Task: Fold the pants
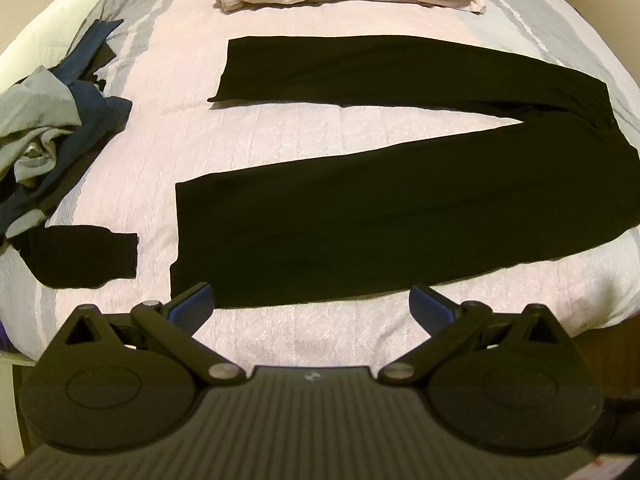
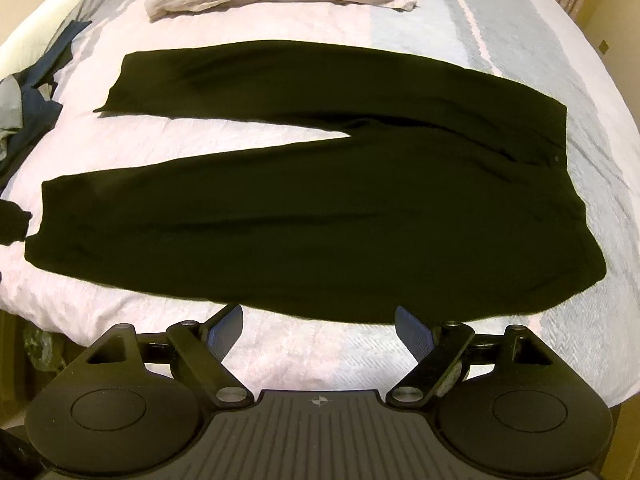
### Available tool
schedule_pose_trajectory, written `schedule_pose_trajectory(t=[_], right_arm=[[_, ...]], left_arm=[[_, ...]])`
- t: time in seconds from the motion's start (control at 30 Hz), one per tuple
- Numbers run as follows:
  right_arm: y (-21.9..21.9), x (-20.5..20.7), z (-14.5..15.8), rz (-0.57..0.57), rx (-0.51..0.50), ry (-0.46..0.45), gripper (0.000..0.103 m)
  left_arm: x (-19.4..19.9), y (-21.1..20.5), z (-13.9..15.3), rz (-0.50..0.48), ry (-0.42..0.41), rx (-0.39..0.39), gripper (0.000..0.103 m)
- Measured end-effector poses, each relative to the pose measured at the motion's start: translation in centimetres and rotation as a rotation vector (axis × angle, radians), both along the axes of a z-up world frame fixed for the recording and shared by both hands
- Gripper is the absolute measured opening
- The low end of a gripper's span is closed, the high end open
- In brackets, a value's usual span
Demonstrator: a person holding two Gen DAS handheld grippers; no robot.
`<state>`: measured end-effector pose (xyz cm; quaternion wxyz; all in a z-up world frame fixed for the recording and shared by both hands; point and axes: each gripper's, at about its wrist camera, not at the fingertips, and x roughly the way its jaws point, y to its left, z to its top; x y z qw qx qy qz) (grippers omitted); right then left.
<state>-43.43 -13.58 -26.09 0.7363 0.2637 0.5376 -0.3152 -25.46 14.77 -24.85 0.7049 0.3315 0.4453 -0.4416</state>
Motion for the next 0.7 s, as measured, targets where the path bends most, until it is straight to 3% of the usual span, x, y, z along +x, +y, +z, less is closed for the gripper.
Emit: schedule_pose_trajectory(t=[0.23,0.4,0.7], right_arm=[[-0.3,0.1,0.1,-0.009,-0.024,0.000,0.081],[-2.2,-1.6,1.0,-0.010,-0.080,-0.018,0.081],[-13.7,-5.3,1.1,0.082,-0.195,0.024,0.081]], left_arm=[[0.6,-0.7,-0.4,-0.030,0.009,-0.005,0.102],[1.6,-3.3,-0.9,-0.120,-0.009,-0.016,0.102],[2.8,-14.7,-1.1,-0.286,-0.076,-0.043,0.102]])
